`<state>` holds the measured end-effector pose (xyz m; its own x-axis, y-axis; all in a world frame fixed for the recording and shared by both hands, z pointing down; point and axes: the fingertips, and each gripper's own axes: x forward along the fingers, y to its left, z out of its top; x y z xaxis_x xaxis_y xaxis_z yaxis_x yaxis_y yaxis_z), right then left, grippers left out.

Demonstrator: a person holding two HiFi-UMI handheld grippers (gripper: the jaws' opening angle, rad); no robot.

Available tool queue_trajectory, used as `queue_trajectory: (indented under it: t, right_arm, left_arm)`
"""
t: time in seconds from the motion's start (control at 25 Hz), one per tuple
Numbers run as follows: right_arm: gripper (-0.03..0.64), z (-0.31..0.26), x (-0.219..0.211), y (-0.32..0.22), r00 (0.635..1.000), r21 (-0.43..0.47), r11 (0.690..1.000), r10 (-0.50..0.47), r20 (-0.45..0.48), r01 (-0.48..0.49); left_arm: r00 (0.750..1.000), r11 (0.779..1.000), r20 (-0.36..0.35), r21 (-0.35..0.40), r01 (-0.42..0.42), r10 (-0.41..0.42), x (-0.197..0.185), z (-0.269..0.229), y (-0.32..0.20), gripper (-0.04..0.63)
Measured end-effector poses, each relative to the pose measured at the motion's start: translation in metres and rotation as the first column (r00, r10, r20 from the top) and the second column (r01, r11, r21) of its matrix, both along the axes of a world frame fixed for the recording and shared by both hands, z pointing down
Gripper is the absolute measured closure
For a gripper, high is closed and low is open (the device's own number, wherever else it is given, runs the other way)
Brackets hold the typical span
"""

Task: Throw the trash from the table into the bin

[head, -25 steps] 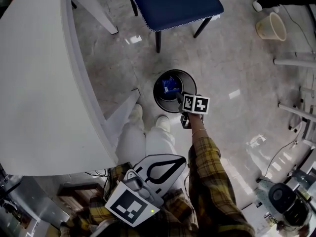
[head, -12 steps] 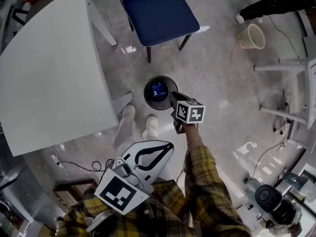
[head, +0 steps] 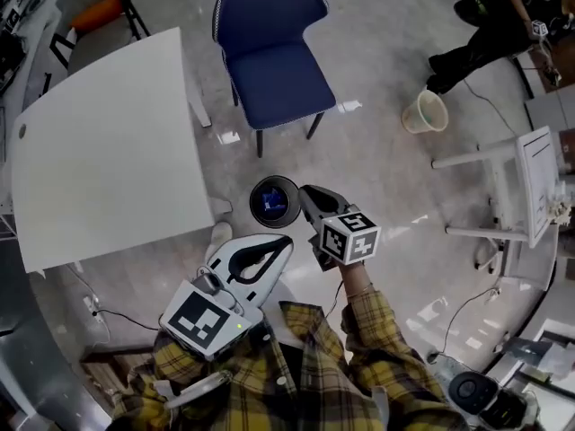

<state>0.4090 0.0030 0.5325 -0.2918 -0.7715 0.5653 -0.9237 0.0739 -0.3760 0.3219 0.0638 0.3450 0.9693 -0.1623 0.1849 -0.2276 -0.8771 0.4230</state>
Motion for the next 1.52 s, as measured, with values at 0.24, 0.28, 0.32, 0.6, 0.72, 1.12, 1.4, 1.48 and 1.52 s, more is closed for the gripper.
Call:
queue_trajectory:
  t: [0.24, 0.28, 0.32, 0.6, 0.72, 1.12, 1.4, 1.48, 1.52]
  right_arm:
    - [0.601, -0.115, -0.026, 0.011, 1.0, 0.203, 0.979, -0.02, 0.011, 0.017]
    - [0.603, -0.132, -0.032, 0.015, 1.0, 0.237, 0.971, -0.029, 0.008, 0.026]
    - [0.606, -0.149, -0.038, 0.019, 0.999, 0.271, 0.962, -0.041, 0.003, 0.038]
    - [0.614, -0.24, -0.089, 0.041, 0.984, 0.446, 0.877, -0.151, -0.095, 0.178]
    - [0.617, -0.262, -0.114, 0.046, 0.974, 0.485, 0.845, -0.19, -0.122, 0.226]
    - [0.618, -0.286, -0.19, 0.031, 0.939, 0.5, 0.795, -0.314, -0.144, 0.342]
    - [0.618, -0.281, -0.234, 0.016, 0.925, 0.488, 0.789, -0.358, -0.13, 0.374]
    - [0.618, -0.282, -0.238, 0.013, 0.922, 0.483, 0.788, -0.363, -0.135, 0.381]
    - [0.618, -0.282, -0.24, 0.012, 0.921, 0.48, 0.789, -0.364, -0.138, 0.384]
  left_arm:
    - [0.998, 0.993, 0.005, 0.101, 0.059, -0.06, -0.02, -0.029, -0.01, 0.586]
    - [0.997, 0.991, -0.001, 0.112, 0.071, -0.072, -0.021, -0.034, -0.011, 0.587]
    - [0.996, 0.989, -0.008, 0.121, 0.085, -0.085, -0.023, -0.039, -0.011, 0.586]
    - [0.983, 0.968, -0.034, 0.175, 0.182, -0.178, -0.046, -0.066, -0.005, 0.586]
    - [0.975, 0.958, -0.027, 0.182, 0.221, -0.22, -0.068, -0.069, -0.003, 0.587]
    - [0.925, 0.902, -0.03, 0.215, 0.376, -0.378, -0.148, -0.089, -0.016, 0.586]
    - [0.9, 0.873, -0.029, 0.233, 0.429, -0.434, -0.199, -0.096, -0.025, 0.586]
    - [0.899, 0.871, -0.028, 0.233, 0.431, -0.437, -0.204, -0.098, -0.027, 0.587]
    - [0.899, 0.872, -0.028, 0.233, 0.431, -0.437, -0.206, -0.099, -0.027, 0.586]
